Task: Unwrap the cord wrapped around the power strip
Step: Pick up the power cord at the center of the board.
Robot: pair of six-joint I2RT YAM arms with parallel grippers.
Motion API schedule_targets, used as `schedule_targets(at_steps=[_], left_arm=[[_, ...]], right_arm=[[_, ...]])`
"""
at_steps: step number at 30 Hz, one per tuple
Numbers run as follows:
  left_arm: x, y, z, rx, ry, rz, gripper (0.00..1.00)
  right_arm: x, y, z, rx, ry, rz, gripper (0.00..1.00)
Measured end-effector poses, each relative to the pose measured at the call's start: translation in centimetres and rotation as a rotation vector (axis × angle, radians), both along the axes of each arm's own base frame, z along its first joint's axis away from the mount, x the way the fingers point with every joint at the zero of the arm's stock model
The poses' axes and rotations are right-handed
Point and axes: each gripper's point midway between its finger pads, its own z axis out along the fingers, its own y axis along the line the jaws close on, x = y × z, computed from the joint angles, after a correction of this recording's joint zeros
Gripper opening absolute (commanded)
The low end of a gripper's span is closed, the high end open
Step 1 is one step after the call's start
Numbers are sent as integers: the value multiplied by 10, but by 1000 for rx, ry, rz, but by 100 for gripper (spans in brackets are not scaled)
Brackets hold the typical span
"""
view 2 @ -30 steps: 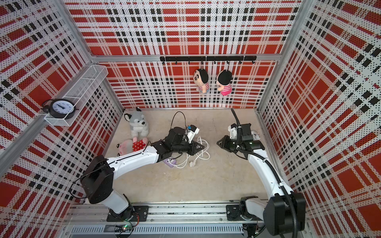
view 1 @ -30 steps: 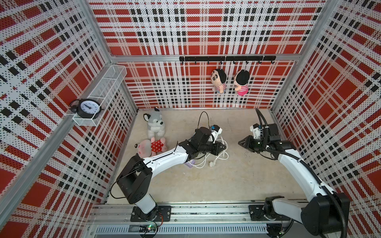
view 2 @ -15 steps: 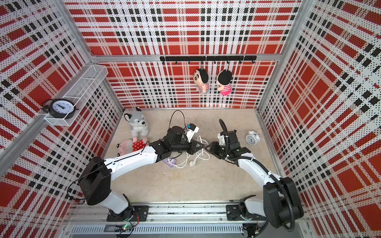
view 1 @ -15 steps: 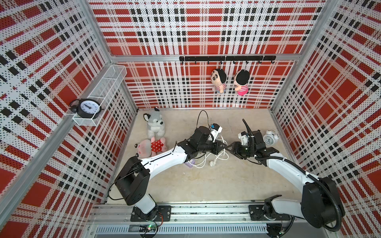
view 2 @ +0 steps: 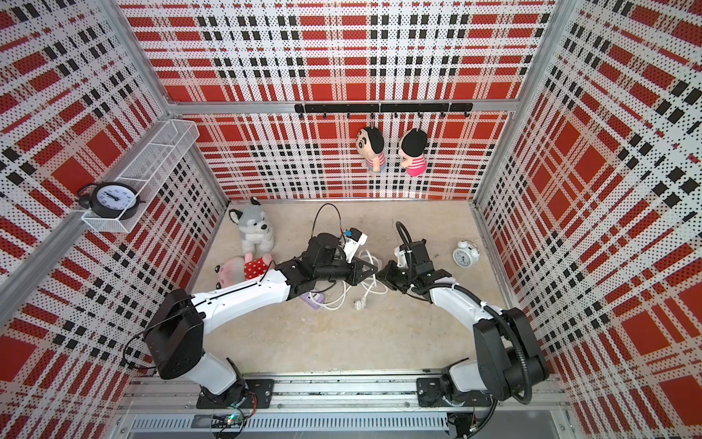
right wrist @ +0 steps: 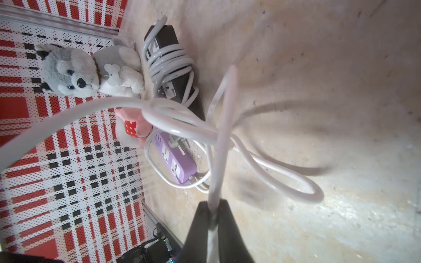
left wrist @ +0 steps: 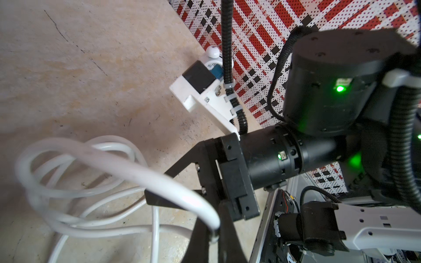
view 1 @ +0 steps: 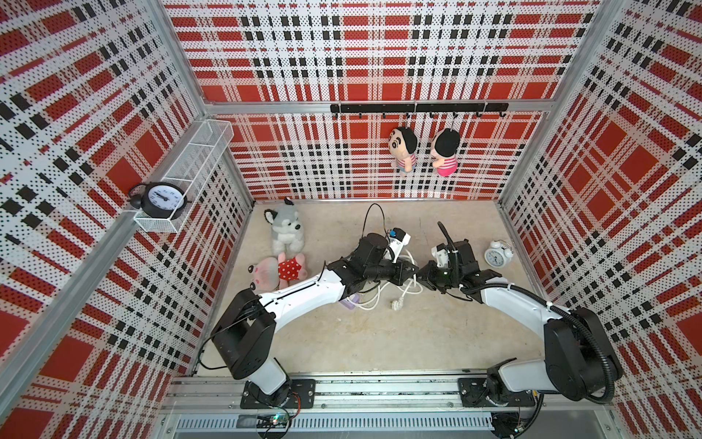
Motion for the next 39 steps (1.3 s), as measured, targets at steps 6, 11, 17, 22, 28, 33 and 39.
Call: schedule_targets(at_steps=[6, 11, 17, 22, 28, 33, 39], left_arm=[[2, 3, -3, 19, -9, 10, 0], [3, 10, -14, 69, -13, 5, 0], [-9, 16, -31, 135, -23, -56, 0], [-27, 28, -48, 185, -15, -112, 0], [-44, 43, -42, 196, -39, -155, 0], [-32, 56, -40, 204, -43, -113, 0], [3, 76, -38, 190, -18, 47, 19]], right_arm=[[2, 2, 6, 6, -2, 4, 0], [4, 7, 19, 73, -2, 19, 0], [14, 0, 39, 178, -7, -4, 0], [24, -24, 52, 200, -40, -56, 0], [39, -60, 60, 175, -61, -129, 0], [50, -71, 81, 138, -113, -85, 0], [57, -80, 120, -49, -230, 8, 0]])
